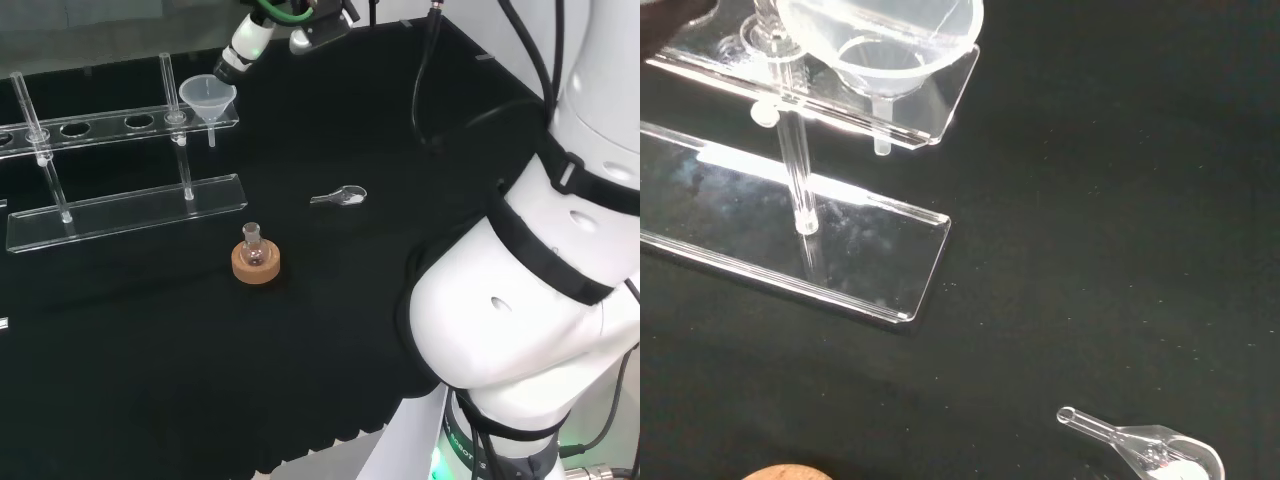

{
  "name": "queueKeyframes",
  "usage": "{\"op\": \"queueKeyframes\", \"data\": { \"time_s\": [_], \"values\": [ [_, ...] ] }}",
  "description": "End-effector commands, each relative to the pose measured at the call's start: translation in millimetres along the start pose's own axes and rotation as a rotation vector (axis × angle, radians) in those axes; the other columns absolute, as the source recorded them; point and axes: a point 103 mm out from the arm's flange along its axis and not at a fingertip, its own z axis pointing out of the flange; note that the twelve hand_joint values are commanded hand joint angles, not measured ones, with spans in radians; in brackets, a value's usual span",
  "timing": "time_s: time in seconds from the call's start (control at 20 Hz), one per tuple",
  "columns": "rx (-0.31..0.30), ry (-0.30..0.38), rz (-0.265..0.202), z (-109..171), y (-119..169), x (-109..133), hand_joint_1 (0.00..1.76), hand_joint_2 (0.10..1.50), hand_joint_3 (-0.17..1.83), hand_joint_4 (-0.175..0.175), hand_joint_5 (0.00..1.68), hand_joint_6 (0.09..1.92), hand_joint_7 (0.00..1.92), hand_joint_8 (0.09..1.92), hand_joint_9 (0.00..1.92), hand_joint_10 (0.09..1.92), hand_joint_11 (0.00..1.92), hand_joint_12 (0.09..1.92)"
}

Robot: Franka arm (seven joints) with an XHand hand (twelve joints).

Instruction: Pick up the funnel from the transparent funnel stand.

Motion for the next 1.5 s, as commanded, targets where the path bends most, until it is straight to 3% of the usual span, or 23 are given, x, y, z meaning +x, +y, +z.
{"op": "queueKeyframes", "data": {
  "time_s": [0.05,0.3,0.6,0.85,1.45,1.5],
  "values": [
    [0.034,0.001,-0.016,8.3,21.5,3.5,0.64,0.65,0.0,0.012,0.0,0.09,0.0,0.09,0.0,0.09,0.0,0.64],
    [0.062,0.042,-0.026,15.8,38.3,7.9,0.64,0.65,0.0,0.011,0.0,0.09,0.0,0.09,0.0,0.09,0.0,0.64],
    [0.109,0.026,-0.04,25.4,61.8,6.6,0.64,0.65,0.0,0.011,0.0,0.09,0.0,0.09,0.0,0.09,0.0,0.69],
    [0.112,-0.012,-0.067,25.2,82.6,12.9,0.64,0.65,0.0,0.003,0.0,0.09,0.0,0.09,0.0,0.09,0.0,0.7],
    [0.18,-0.042,-0.093,44.9,103.3,18.1,0.65,0.66,0.01,-0.005,0.0,0.09,0.0,0.09,0.0,0.09,0.0,0.71],
    [0.119,-0.058,-0.011,47.8,99.5,19.7,0.65,0.66,0.01,-0.005,0.0,0.09,0.0,0.09,0.0,0.09,0.0,0.71]
  ]
}}
